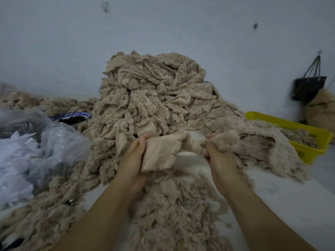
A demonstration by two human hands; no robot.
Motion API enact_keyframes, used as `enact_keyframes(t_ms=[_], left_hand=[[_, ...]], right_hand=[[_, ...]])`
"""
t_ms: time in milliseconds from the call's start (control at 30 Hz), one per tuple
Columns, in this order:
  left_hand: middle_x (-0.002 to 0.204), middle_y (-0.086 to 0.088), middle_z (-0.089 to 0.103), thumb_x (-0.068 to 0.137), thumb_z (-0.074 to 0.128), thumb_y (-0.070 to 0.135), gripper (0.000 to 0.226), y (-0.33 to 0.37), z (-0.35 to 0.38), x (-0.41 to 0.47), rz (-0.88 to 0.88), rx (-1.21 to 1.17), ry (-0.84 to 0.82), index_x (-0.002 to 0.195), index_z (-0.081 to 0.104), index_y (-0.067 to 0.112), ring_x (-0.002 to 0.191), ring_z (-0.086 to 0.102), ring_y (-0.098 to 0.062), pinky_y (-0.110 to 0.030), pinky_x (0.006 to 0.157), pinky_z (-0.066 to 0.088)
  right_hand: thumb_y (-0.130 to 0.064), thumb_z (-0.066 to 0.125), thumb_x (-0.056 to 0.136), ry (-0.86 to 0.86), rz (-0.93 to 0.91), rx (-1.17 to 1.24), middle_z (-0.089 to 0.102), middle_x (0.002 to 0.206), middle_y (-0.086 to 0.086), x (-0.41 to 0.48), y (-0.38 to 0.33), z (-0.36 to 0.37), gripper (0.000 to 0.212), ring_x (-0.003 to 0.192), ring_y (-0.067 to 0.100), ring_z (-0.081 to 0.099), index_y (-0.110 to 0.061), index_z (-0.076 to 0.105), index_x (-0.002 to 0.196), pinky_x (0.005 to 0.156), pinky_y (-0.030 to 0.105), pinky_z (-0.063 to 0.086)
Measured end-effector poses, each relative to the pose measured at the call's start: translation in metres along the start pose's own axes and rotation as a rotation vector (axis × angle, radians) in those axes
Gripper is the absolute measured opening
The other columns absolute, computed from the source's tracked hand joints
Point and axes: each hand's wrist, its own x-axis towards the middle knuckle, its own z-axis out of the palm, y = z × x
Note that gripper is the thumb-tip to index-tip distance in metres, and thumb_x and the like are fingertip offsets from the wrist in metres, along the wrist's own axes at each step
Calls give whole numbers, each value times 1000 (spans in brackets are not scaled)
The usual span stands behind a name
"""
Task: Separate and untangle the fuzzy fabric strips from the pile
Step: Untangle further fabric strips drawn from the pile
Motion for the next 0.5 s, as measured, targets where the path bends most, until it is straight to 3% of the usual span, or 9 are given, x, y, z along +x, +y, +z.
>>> enact_keyframes(t_ms=[100, 200, 300, 367, 467, 500], left_hand=[[117, 7, 72, 105, 44, 24, 29, -5, 6, -3, 34, 114, -57, 120, 69, 27, 103, 70, -11, -25, 72, 59], [118, 14, 71, 104, 46, 16, 34, -10, 11, -7, 2, 138, -192, 129, 63, 30, 108, 68, -7, -24, 78, 57], [125, 4, 70, 103, 46, 9, 40, -13, 15, -9, -64, 88, -320, 134, 60, 28, 116, 65, -16, -29, 88, 57], [127, 3, 69, 103, 45, 12, 37, -14, 16, -10, -76, 102, -364, 132, 63, 28, 119, 64, -15, -29, 92, 56], [129, 10, 67, 105, 45, 28, 31, -15, 14, -9, 18, 336, -251, 120, 70, 37, 120, 61, -10, -32, 100, 51], [125, 14, 67, 104, 45, 31, 30, -16, 12, -8, 69, 465, -175, 114, 72, 40, 117, 61, -5, -27, 96, 51]], right_hand=[[-17, 62, 95, -74, 21, -47, 64, 92, 4, -6, -1, 4, 11, 87, 19, 60, -26, 66, 100, 79, 36, 53], [-35, 68, 89, -219, 94, -93, 70, 117, 4, -16, 2, 8, 33, 111, 20, 65, -21, 66, 119, 101, 45, 50], [-39, 74, 77, -439, 71, -66, 70, 122, 2, -23, 3, 15, 53, 115, 19, 65, -19, 63, 125, 102, 44, 50], [-43, 75, 78, -483, 68, -233, 66, 128, 1, -25, 8, 17, 61, 117, 16, 63, -19, 60, 131, 104, 42, 49], [-41, 66, 90, -425, 43, -524, 68, 122, -3, -20, 9, 14, 35, 109, 13, 64, -26, 65, 121, 100, 38, 50], [-41, 62, 93, -437, 34, -607, 68, 121, -4, -19, 10, 13, 33, 109, 13, 63, -25, 65, 122, 99, 37, 50]])
